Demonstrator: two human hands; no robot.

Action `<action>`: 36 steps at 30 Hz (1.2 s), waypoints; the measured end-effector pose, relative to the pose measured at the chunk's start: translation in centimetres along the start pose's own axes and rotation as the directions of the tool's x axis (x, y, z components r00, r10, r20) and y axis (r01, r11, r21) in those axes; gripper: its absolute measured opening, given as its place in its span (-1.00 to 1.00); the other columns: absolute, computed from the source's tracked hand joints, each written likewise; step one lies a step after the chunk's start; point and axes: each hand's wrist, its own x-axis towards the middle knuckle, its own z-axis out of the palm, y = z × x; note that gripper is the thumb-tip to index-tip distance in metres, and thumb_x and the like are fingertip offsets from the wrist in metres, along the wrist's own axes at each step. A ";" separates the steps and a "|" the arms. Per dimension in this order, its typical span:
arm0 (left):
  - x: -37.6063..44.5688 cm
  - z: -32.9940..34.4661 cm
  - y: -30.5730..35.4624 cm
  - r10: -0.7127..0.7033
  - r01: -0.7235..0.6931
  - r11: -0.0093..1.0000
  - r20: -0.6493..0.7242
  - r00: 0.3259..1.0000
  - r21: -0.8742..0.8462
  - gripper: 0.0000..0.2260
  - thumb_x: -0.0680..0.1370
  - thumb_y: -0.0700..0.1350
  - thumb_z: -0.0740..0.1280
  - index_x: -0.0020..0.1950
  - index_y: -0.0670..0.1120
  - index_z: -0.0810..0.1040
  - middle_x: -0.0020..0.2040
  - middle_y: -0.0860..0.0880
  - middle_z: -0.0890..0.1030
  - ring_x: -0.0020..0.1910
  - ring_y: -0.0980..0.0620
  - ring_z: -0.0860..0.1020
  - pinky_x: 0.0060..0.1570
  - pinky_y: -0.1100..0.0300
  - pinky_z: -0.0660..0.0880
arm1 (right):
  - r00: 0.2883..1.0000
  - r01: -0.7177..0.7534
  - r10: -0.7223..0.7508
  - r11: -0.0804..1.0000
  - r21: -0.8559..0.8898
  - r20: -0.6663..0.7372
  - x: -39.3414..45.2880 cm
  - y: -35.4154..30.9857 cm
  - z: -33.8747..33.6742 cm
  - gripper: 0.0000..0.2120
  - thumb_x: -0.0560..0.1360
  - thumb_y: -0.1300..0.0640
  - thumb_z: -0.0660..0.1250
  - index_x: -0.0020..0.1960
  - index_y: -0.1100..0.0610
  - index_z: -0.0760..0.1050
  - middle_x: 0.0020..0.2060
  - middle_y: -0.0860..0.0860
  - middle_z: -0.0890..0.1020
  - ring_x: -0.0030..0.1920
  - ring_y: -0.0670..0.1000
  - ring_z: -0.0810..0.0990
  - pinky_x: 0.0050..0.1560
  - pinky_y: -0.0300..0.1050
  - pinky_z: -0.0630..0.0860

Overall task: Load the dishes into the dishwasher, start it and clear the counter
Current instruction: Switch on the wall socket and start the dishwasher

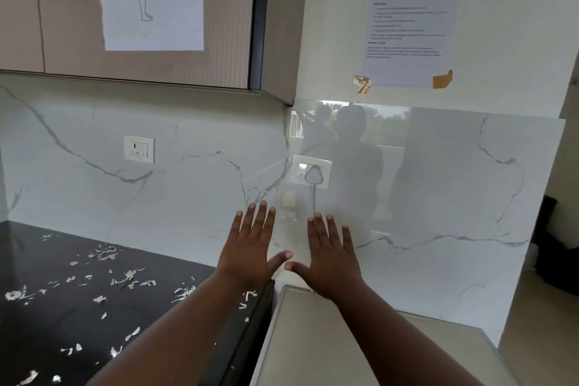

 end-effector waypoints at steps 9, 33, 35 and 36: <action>7.3 -0.8 -4.3 0.052 -0.052 0.999 -0.069 0.996 -0.007 -0.22 0.55 0.35 -0.01 0.50 -0.24 0.27 0.52 -0.24 0.21 0.48 -0.26 0.22 0.40 -0.10 0.02 | 0.998 -0.055 0.055 0.997 0.055 0.012 8.3 -0.7 0.6 0.01 0.49 -0.44 0.05 0.47 0.15 -0.50 0.48 0.06 -0.43 0.47 0.12 -0.45 0.45 0.13 -0.37; 16.2 9.9 -12.1 0.153 -0.169 0.982 -0.172 0.973 -0.083 -0.22 0.55 0.37 0.00 0.52 -0.21 0.24 0.52 -0.21 0.22 0.48 -0.24 0.23 0.38 -0.09 0.03 | 0.864 -0.415 0.387 0.910 0.019 0.322 22.1 -2.4 3.6 0.07 0.43 -0.02 0.36 0.53 0.06 -0.43 0.50 -0.13 -0.43 0.14 0.05 0.55 -0.07 -0.08 0.46; 15.7 9.5 -11.9 0.137 -0.156 0.982 -0.165 0.977 -0.104 -0.22 0.55 0.38 0.00 0.52 -0.21 0.24 0.52 -0.21 0.22 0.48 -0.25 0.23 0.40 -0.09 0.01 | 0.870 -0.401 0.375 0.916 0.016 0.321 21.9 -2.4 3.0 0.04 0.45 -0.04 0.35 0.55 0.07 -0.40 0.53 -0.11 -0.36 0.19 0.07 0.53 -0.02 -0.07 0.49; 15.4 9.1 -11.9 0.131 -0.152 0.982 -0.167 0.977 -0.114 -0.22 0.55 0.37 0.00 0.52 -0.21 0.23 0.52 -0.21 0.23 0.48 -0.25 0.23 0.40 -0.08 0.01 | 0.874 -0.393 0.366 0.919 0.021 0.320 21.7 -2.5 2.7 0.01 0.46 -0.06 0.34 0.55 0.07 -0.37 0.55 -0.10 -0.30 0.23 0.09 0.52 0.02 -0.05 0.50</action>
